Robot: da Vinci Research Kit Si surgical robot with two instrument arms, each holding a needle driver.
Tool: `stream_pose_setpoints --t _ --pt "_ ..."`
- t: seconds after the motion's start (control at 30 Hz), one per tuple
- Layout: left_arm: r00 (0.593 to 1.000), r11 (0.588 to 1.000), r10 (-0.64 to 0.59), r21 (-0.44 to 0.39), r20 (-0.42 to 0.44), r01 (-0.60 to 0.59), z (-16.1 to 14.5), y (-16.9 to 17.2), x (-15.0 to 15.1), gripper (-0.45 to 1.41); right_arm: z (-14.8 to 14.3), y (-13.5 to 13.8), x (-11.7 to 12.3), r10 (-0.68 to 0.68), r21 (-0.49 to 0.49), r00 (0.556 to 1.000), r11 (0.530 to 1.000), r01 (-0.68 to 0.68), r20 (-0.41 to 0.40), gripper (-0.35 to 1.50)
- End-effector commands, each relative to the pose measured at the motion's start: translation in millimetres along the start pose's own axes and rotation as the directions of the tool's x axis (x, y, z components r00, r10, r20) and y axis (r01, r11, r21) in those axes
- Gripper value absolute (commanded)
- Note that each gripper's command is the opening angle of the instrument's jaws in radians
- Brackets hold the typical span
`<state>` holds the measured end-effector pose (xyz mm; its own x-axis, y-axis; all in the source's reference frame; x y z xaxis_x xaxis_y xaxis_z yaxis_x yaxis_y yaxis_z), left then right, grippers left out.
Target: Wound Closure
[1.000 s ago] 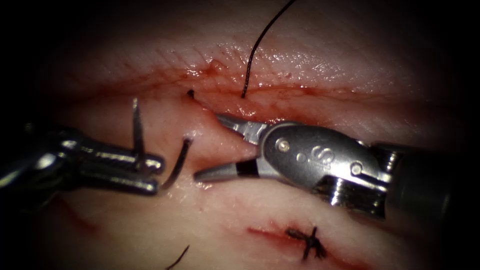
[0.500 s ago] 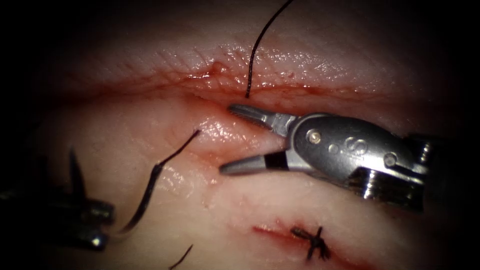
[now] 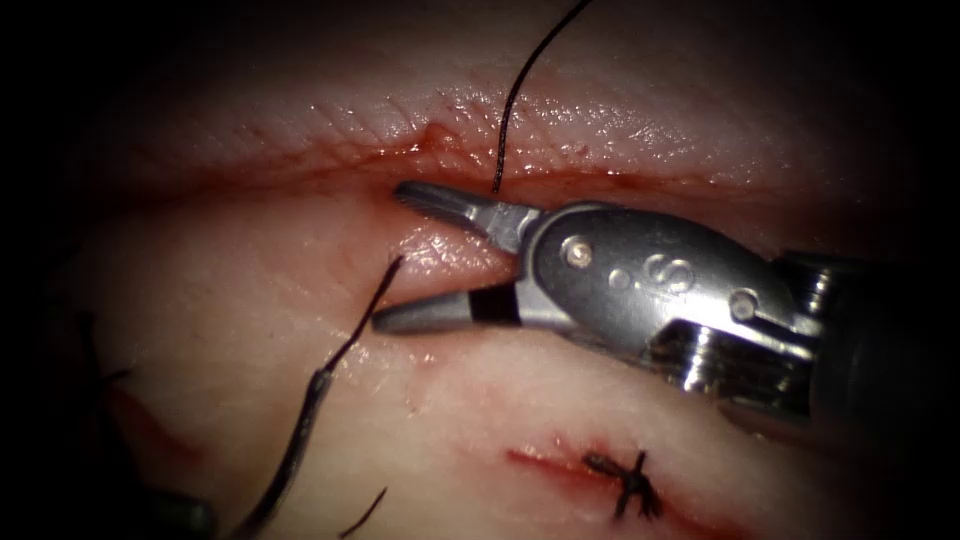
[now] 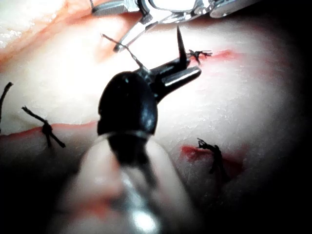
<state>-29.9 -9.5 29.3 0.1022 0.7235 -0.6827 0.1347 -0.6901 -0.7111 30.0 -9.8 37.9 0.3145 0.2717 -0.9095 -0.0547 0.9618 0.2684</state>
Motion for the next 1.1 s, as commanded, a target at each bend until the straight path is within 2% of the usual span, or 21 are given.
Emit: stream_pose_setpoints --t 0.03,0.2,0.4,0.53,0.67,0.83,1.0,1.1 --pt "1.0 1.0 0.003 0.0 0.0 -0.003 0.5 -0.3 -0.4 -0.45 1.1 -0.2 0.3 -0.007 0.01 1.0 1.0 0.007 -0.005 1.1" --pt "1.0 1.0 0.011 -0.003 -0.001 -0.011 0.7 0.4 0.2 -0.45 1.7 -0.4 -1.3 -0.023 0.01 1.0 1.0 0.023 0.006 1.05" --pt "1.0 1.0 0.012 -0.008 -0.005 -0.012 1.2 0.2 0.6 -0.45 2.9 -1.1 -5.0 -0.045 0.009 0.998 0.999 0.045 0.033 1.08" --pt "1.0 1.0 0.014 -0.007 -0.007 -0.014 1.7 -0.4 0.4 -0.45 3.2 -1.5 -7.2 -0.04 0.021 0.997 0.999 0.038 0.073 0.96" --pt "1.0 1.0 0.014 -0.003 -0.011 -0.014 2.2 -0.8 0.4 -0.45 3.5 -1.7 -9.3 -0.013 0.022 0.996 1.0 0.012 0.086 1.0" --pt "1.0 1.0 0.014 -0.002 -0.004 -0.014 2.9 -1.4 0.8 -0.45 3.4 -2.6 -9.8 -0.006 0.031 0.996 1.0 0.003 0.093 1.0" --pt "1.0 1.0 0.024 -0.002 -0.002 -0.024 3.1 -1.6 1.0 -0.45 3.1 -3.0 -10.5 -0.009 0.037 0.995 0.999 0.005 0.1 0.88" --pt "0.999 0.999 0.038 0.004 0.002 -0.038 2.6 -1.1 0.8 -0.45 2.9 -2.8 -11.6 0.0 0.036 0.994 0.999 -0.004 0.105 0.59"
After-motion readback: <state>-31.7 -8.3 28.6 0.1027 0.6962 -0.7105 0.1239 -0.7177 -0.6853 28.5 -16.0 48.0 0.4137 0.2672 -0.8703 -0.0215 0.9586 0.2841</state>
